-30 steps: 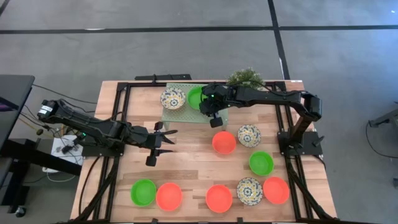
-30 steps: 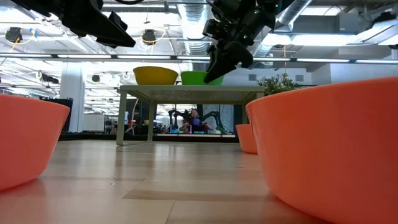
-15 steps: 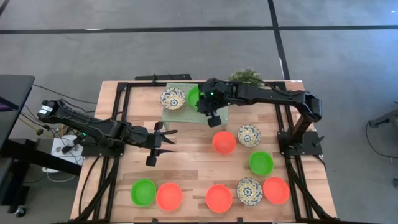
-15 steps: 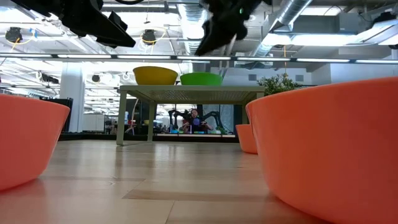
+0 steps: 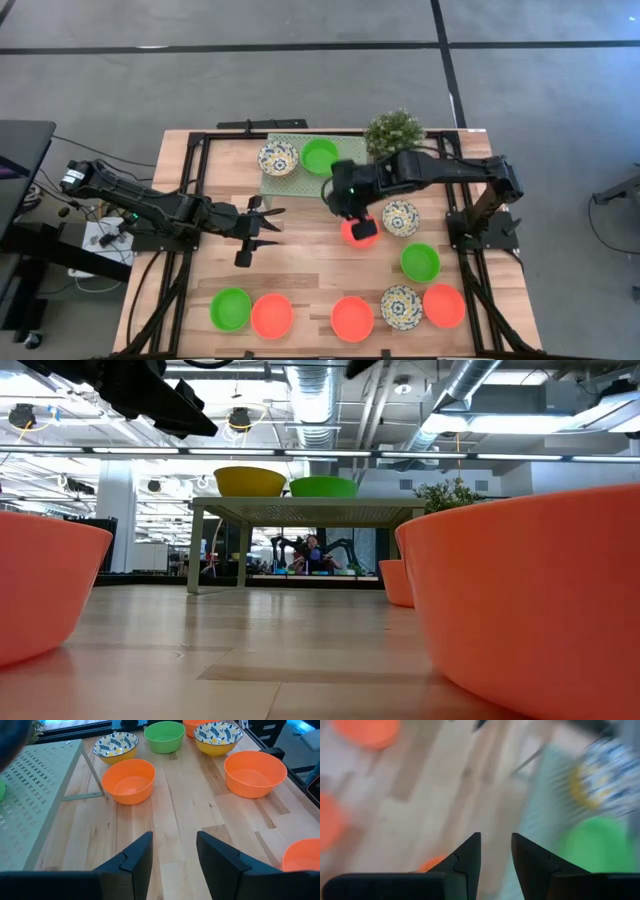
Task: Pick & Place Mini bowls
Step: Put the orange bowl on the shelf
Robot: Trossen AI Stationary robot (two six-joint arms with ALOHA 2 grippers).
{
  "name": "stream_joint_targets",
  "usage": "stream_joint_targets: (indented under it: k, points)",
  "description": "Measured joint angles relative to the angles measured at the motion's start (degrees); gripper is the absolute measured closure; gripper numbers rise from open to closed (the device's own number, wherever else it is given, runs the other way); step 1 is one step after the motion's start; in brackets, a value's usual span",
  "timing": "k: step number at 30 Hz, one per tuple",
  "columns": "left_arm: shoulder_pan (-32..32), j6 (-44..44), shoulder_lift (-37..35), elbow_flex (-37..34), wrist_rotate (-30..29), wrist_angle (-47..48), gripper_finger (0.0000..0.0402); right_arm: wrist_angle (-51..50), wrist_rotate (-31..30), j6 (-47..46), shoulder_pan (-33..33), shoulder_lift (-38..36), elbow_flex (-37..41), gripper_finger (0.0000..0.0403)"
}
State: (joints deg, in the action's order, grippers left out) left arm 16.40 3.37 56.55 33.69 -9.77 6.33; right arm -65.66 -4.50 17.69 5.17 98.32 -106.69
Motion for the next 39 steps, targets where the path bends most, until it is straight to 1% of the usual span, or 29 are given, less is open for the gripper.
stream_joint_targets:
  k: [2, 5, 8, 12, 15, 17, 20, 26, 29, 33, 39]
  points:
    - [0.0, -0.6, 0.0, 0.0, 0.01, 0.0, 0.0248, -2.55, 1.57, -3.83, 1.95, -0.19, 1.01, 0.03]
    - [0.0, -0.65, 0.0, 0.0, 0.01, -0.15, 0.0248, -3.21, 0.74, -6.8, 4.72, -0.17, 4.19, 0.0301]
    - [0.0, -0.65, 0.0, 0.0, 0.01, -0.33, 0.0248, -3.43, -2.5, -9.09, 6.76, -0.15, 7.46, 0.0301]
    - [0.0, -0.65, 0.0, 0.0, 0.0, -0.39, 0.0248, -8.41, -7.51, -11.01, 8.02, -0.13, 11.25, 0.0301]
    - [0.0, -0.65, 0.0, 0.0, 0.01, -0.42, 0.0248, -14.26, -10.7, -17.06, 8.27, -0.13, 12.25, 0.0302]
    - [0.0, -0.41, 0.0, 0.0, -0.01, -0.42, 0.0248, -15.22, -12.54, -20.4, 8.26, -0.38, 13.26, 0.0302]
    - [0.0, 0.61, 0.0, 0.0, -0.01, -0.42, 0.0248, -11.15, -13.31, -20.67, 8.26, -2.78, 17.81, 0.0302]
    - [0.0, 0.71, 0.02, 0.0, -0.01, -0.43, 0.0248, 5.91, -8.91, -20.39, 8.26, -10.34, 33.31, 0.0302]
    - [0.0, 0.85, 0.0, 0.0, -0.01, -0.55, 0.0248, 16.12, -8.51, -22.17, 8.26, -12.93, 40.33, 0.0302]
    - [-0.01, 0.86, 0.0, 0.0, -0.01, -1.09, 0.0248, 24.83, -5.93, -26.4, 8.22, -12.93, 45.71, 0.0302]
    - [0.0, 0.85, 0.02, -0.02, -0.01, -1.61, 0.0248, 25.16, -4.12, -28.29, 8.26, -8.12, 47.66, 0.0302]
